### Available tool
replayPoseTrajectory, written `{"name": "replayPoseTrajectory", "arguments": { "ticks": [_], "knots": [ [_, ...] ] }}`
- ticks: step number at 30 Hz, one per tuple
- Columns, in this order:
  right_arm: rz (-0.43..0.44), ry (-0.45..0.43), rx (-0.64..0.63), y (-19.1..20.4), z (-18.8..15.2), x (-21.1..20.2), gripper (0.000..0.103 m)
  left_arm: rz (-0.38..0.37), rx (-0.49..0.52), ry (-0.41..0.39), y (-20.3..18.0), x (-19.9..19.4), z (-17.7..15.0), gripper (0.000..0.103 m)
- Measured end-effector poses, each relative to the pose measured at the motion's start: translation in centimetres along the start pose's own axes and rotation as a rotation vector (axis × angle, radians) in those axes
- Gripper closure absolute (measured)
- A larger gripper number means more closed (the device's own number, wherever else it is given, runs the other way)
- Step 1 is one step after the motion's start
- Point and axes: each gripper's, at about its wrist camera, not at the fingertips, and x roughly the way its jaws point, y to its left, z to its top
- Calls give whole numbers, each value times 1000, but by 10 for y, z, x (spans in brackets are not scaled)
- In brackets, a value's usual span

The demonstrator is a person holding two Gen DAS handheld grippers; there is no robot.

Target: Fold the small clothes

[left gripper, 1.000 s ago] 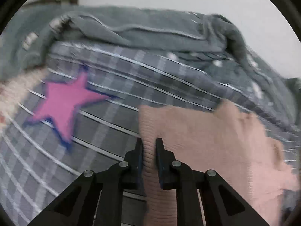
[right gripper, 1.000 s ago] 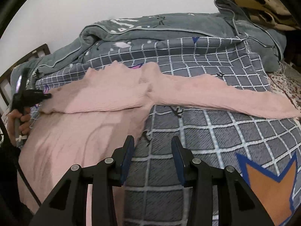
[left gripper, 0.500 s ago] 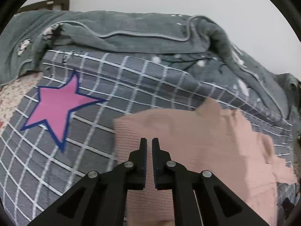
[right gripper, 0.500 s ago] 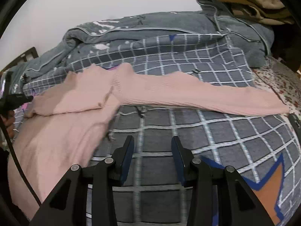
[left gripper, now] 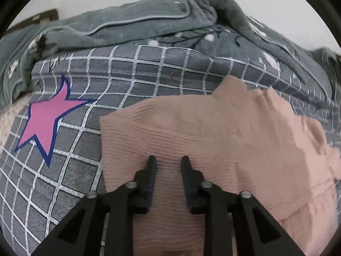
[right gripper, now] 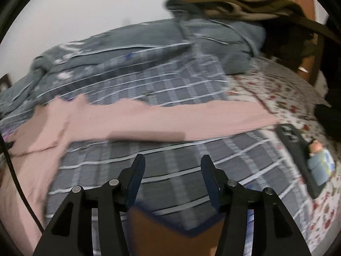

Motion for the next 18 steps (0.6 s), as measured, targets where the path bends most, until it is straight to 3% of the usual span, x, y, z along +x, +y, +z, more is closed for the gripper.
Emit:
{"name": "replayPoseTrajectory", "arguments": {
  "ticks": [3, 8, 18],
  "knots": [
    [-21, 13, 45, -23, 5, 13, 50, 12, 20, 0, -2, -2, 1, 74],
    [58, 58, 201, -57, 12, 35, 49, -4, 9, 1, 1, -2, 1, 73],
    [61, 92, 343, -74, 34, 65, 53, -4, 20, 2, 0, -1, 1, 72]
  ]
}}
